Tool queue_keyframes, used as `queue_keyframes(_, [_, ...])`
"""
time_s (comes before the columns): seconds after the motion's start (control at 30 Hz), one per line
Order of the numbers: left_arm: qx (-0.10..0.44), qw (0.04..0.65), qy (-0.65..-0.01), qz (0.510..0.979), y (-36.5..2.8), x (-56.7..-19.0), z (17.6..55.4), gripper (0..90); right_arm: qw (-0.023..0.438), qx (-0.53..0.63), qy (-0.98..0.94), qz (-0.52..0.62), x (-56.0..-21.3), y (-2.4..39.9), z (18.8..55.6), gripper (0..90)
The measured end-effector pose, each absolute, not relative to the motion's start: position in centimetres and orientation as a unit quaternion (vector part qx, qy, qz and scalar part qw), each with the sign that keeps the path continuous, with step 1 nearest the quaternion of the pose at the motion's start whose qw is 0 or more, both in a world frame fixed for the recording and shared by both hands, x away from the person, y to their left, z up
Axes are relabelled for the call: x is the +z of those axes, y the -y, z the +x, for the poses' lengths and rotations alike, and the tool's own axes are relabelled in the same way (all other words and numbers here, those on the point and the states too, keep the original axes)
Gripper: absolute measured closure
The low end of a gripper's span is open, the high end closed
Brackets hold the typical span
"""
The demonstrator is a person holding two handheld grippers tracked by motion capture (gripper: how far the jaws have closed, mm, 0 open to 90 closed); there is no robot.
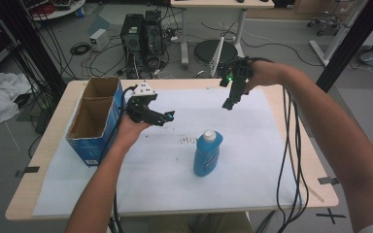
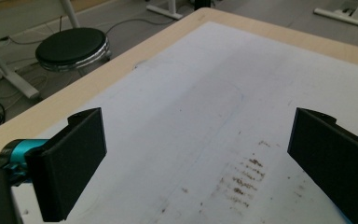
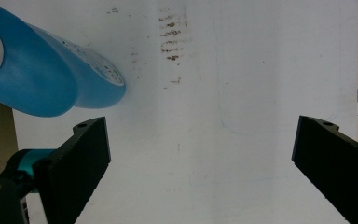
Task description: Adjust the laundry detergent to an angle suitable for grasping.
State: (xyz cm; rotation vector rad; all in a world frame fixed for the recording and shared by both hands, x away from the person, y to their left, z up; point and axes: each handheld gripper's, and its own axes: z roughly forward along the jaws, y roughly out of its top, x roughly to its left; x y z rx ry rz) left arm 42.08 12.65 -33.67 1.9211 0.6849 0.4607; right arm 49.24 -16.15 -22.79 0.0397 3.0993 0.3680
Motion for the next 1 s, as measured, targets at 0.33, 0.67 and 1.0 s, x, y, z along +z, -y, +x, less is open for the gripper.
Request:
queue_keyframes(0.33, [0.191,0.554,-0.286,0.758,-12.5,-34.7,40.1,4.3,0.005,0.117,-0.993,0.012,-23.1,15.9,49.4,3.3])
queue_keyframes(0.67, [0.205,0.573,-0.289,0.739,-11.9,-36.8,36.0,4.3,-0.002,0.114,-0.993,0.008,-23.2,15.7,49.3,3.2])
queue_keyframes(1.0, [0.211,0.590,-0.297,0.721,-11.2,-38.8,32.2,4.3,-0.003,0.112,-0.994,0.007,-23.3,15.5,49.3,3.3])
